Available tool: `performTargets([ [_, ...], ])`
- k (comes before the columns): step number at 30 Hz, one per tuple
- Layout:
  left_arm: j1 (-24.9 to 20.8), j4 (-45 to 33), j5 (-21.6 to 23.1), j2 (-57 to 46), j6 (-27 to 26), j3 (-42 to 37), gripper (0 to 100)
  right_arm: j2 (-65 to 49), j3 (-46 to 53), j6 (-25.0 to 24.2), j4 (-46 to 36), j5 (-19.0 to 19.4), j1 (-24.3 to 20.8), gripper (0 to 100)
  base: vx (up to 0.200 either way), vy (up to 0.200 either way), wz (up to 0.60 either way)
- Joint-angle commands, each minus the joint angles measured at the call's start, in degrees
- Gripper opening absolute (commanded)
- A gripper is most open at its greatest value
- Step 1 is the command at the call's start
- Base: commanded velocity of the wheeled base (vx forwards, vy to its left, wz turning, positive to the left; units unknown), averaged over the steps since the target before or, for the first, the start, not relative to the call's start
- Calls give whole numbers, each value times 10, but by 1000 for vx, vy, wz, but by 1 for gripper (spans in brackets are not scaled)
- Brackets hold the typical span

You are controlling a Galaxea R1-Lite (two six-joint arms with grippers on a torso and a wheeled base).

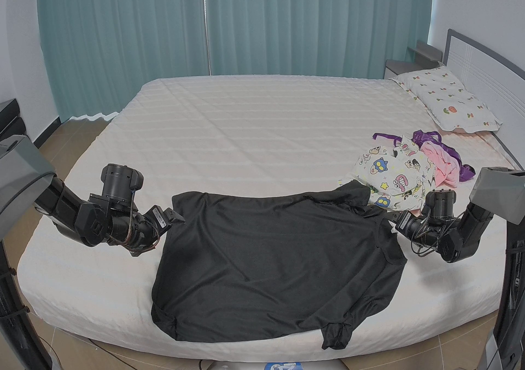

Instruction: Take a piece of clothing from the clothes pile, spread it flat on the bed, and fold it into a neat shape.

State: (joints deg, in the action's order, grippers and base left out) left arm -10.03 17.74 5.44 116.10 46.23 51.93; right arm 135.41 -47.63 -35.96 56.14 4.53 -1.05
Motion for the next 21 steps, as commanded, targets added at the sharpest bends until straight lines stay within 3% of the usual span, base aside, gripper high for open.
performTargets([
  [1,0,-1,-1,10,0,14,100,1,1,0,0,0,0,100,0,0,0],
  [11,1,-21,-10,86,15,138,100,3,1,-1,0,0,-3,100,0,0,0],
  [18,15,-64,-59,189,18,272,100,4,1,0,0,0,-4,100,0,0,0],
  [21,19,-63,-61,218,18,298,100,5,0,0,0,0,-4,100,0,0,0],
])
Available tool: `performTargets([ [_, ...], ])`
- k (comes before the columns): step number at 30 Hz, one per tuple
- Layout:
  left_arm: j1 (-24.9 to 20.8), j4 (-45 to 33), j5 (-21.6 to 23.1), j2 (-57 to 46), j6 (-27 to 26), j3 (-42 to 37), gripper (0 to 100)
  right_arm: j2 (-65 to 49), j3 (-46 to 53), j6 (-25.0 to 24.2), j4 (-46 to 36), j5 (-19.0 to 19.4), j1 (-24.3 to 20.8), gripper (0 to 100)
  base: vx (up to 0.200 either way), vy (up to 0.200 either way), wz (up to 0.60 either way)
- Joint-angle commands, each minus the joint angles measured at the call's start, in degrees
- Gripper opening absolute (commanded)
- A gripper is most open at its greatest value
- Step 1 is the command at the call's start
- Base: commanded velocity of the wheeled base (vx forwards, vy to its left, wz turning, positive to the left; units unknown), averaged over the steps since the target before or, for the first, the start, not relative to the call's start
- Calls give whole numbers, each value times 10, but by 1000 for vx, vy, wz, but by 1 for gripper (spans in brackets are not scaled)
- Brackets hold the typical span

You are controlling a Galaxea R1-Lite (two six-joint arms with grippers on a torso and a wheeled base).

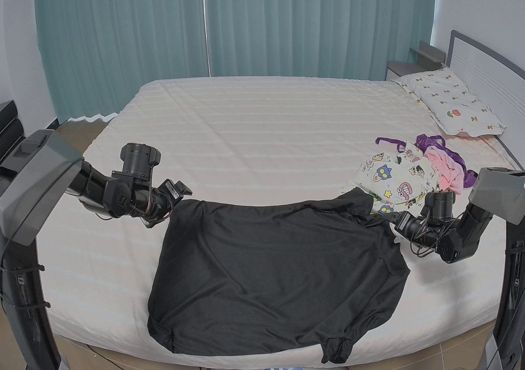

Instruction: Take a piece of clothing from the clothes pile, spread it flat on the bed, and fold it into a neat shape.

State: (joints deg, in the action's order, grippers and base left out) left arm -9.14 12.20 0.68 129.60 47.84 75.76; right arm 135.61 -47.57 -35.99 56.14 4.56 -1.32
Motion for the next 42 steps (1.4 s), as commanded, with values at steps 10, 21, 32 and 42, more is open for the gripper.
performTargets([
  [10,24,-5,-15,142,23,140,100,4,-1,0,0,0,-2,100,0,0,0],
  [21,26,-10,-30,187,27,213,0,4,0,0,0,0,-2,100,0,0,0],
  [32,53,-8,-85,188,26,254,0,5,0,0,0,0,-6,100,0,0,0],
  [42,76,-13,-85,214,6,304,0,5,0,0,0,0,-6,100,0,0,0],
])
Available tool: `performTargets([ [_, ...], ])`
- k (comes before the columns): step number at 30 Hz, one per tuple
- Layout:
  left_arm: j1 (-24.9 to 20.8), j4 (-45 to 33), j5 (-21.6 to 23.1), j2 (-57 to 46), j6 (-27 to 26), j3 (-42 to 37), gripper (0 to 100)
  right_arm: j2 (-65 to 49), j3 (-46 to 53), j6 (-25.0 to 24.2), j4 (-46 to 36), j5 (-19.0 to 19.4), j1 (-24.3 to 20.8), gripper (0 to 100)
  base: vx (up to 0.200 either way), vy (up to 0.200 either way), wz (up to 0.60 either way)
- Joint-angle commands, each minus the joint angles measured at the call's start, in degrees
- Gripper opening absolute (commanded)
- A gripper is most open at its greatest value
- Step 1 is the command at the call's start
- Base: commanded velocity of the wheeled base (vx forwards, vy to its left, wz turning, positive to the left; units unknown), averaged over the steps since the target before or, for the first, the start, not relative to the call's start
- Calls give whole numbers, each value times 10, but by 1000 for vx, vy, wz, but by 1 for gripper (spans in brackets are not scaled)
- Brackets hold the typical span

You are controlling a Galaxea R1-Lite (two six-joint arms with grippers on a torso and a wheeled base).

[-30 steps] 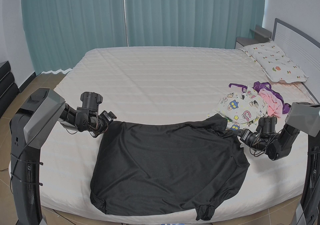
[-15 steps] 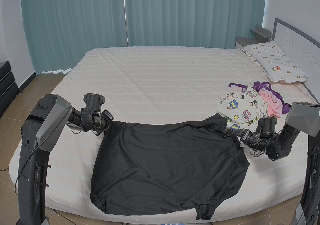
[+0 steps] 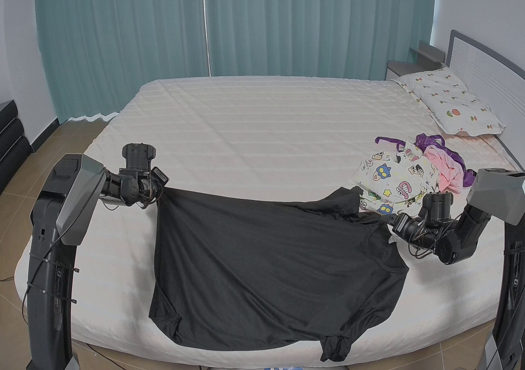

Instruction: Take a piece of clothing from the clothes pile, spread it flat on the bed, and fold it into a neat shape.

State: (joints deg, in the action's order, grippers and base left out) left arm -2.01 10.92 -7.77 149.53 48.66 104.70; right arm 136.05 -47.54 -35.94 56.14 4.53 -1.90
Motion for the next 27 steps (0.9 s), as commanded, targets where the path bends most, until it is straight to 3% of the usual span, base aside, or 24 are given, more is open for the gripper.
performTargets([
  [1,4,0,-1,17,-2,16,0,1,0,0,0,0,0,100,0,0,0],
  [6,3,1,2,18,-2,20,0,1,0,0,0,0,0,100,0,0,0],
  [7,3,0,3,17,-2,20,100,1,0,0,0,0,0,100,0,0,0],
  [13,2,-8,4,-2,0,3,100,-6,0,-4,15,1,0,100,0,0,0],
  [17,3,-14,13,-44,5,-49,100,-17,1,-8,39,1,-9,100,0,0,0],
  [22,3,-6,52,-107,32,-142,100,-35,-13,-33,37,1,-30,100,0,0,0],
  [24,0,16,86,-158,50,-236,100,-33,-47,-61,20,-1,-64,100,0,0,0],
  [27,-2,44,94,-192,61,-310,100,-17,-86,-59,-18,-12,-87,100,0,0,0],
])
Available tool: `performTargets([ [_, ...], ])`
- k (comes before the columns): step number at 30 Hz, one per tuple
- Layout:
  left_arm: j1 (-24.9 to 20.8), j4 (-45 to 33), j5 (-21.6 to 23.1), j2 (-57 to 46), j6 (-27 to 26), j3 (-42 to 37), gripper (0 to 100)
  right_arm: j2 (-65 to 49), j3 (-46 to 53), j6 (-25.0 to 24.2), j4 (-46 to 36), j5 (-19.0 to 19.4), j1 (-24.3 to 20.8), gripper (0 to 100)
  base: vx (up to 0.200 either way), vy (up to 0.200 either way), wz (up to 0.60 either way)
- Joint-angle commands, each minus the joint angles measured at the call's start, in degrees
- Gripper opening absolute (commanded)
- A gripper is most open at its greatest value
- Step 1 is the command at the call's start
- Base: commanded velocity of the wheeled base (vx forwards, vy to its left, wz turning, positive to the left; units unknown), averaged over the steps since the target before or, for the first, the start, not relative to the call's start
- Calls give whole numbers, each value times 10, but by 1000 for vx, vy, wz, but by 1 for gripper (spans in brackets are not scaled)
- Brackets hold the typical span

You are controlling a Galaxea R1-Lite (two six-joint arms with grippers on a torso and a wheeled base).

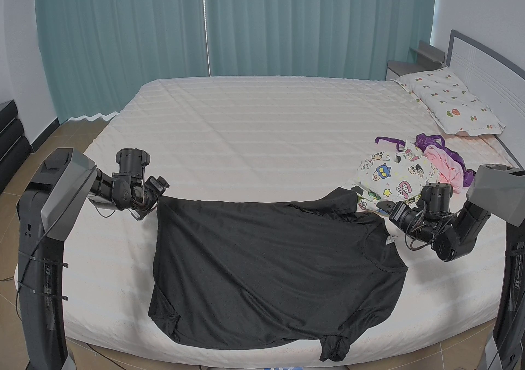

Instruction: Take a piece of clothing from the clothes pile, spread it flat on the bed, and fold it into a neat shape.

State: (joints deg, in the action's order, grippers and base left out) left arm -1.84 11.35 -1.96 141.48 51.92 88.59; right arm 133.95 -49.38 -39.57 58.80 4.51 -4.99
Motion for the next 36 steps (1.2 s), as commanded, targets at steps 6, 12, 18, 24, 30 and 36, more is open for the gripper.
performTargets([
  [6,-45,87,39,-162,88,-274,100,30,-182,-24,-148,-34,-86,100,0,0,0],
  [12,-84,212,40,-183,116,-390,100,25,-240,-48,-220,-57,-138,100,0,0,0],
  [18,-97,271,57,-212,128,-453,100,75,-263,-47,-225,-74,-155,100,0,0,0],
  [24,-95,274,99,-234,160,-472,100,131,-347,-48,-271,-100,-149,100,0,0,0],
  [30,-91,275,115,-232,180,-472,100,161,-416,-49,-317,-118,-150,100,0,0,0],
  [36,-86,275,117,-227,180,-472,100,204,-508,-53,-355,-139,-149,100,0,0,0],
])
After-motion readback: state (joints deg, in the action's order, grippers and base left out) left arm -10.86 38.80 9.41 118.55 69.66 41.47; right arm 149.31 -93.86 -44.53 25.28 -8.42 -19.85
